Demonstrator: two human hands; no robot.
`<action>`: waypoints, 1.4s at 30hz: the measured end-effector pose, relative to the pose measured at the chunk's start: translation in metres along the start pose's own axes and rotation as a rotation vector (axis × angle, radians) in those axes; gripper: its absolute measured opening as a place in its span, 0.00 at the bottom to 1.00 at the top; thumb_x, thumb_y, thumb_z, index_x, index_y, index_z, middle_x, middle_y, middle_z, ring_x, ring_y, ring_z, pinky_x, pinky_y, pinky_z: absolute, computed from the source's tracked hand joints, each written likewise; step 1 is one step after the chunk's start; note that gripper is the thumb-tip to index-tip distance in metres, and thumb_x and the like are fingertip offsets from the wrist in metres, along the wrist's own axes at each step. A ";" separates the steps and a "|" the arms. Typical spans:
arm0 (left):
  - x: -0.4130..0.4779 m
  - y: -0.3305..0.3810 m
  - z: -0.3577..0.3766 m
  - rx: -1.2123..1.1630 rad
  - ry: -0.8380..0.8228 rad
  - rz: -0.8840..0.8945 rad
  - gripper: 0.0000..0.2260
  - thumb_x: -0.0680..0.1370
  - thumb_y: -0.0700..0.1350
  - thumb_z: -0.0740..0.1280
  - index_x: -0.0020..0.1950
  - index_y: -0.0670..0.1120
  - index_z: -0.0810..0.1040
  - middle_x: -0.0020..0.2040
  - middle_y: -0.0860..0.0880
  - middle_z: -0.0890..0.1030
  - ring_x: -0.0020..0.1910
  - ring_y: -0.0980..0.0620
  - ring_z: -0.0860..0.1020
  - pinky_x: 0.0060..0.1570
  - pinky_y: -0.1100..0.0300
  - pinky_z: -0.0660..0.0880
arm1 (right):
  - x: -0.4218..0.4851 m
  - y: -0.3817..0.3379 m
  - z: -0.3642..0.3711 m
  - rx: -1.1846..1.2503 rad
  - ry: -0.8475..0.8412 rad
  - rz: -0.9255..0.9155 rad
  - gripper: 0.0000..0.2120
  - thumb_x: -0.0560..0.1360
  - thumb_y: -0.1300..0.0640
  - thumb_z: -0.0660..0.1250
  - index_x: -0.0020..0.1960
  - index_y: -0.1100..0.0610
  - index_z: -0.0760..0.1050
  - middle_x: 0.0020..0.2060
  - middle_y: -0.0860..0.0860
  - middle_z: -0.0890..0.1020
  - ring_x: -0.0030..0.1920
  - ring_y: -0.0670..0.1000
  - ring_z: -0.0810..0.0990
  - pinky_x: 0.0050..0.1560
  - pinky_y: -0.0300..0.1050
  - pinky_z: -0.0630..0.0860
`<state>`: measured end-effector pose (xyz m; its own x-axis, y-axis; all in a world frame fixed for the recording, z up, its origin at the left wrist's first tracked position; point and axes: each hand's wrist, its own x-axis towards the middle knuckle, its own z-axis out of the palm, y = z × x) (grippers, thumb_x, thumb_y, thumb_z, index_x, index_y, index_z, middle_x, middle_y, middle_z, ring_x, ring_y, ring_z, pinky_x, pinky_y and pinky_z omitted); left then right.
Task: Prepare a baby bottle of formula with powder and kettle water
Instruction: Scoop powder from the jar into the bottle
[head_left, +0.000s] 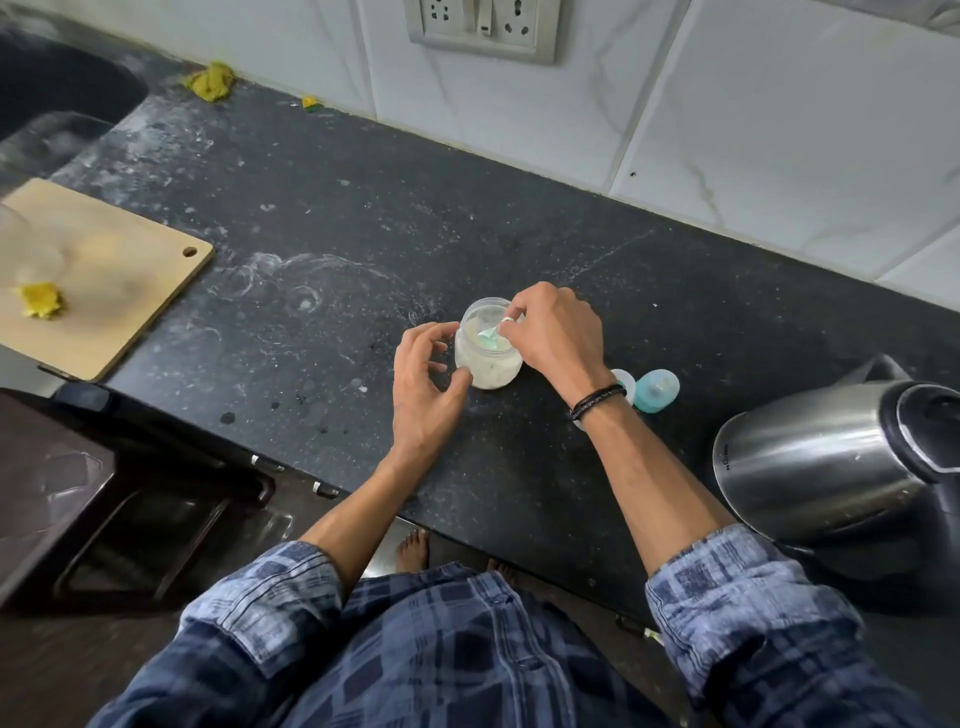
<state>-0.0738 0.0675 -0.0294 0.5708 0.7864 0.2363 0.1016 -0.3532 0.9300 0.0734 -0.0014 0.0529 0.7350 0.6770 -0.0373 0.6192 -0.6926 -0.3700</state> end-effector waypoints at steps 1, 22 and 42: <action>0.001 0.000 0.001 0.000 -0.006 0.000 0.21 0.73 0.38 0.69 0.64 0.51 0.78 0.61 0.55 0.75 0.56 0.51 0.77 0.51 0.59 0.78 | 0.001 -0.001 0.000 -0.005 -0.008 -0.004 0.06 0.78 0.53 0.73 0.54 0.49 0.86 0.51 0.52 0.88 0.52 0.58 0.86 0.44 0.47 0.76; 0.012 0.004 0.010 -0.003 -0.013 0.011 0.21 0.72 0.39 0.66 0.65 0.49 0.79 0.62 0.57 0.73 0.62 0.48 0.74 0.57 0.58 0.76 | 0.003 0.035 -0.035 0.281 0.114 0.110 0.06 0.78 0.49 0.73 0.45 0.50 0.85 0.33 0.42 0.82 0.36 0.46 0.81 0.37 0.41 0.75; 0.004 0.036 0.029 0.081 0.049 0.433 0.12 0.72 0.35 0.69 0.55 0.38 0.81 0.58 0.48 0.79 0.60 0.61 0.70 0.56 0.48 0.72 | -0.010 0.096 -0.055 0.161 -0.227 0.242 0.15 0.81 0.49 0.72 0.66 0.49 0.79 0.57 0.48 0.83 0.53 0.49 0.80 0.52 0.47 0.73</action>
<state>-0.0436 0.0432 -0.0029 0.5353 0.5794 0.6146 -0.0736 -0.6929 0.7173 0.1407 -0.0885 0.0688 0.7636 0.5490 -0.3399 0.3702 -0.8035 -0.4662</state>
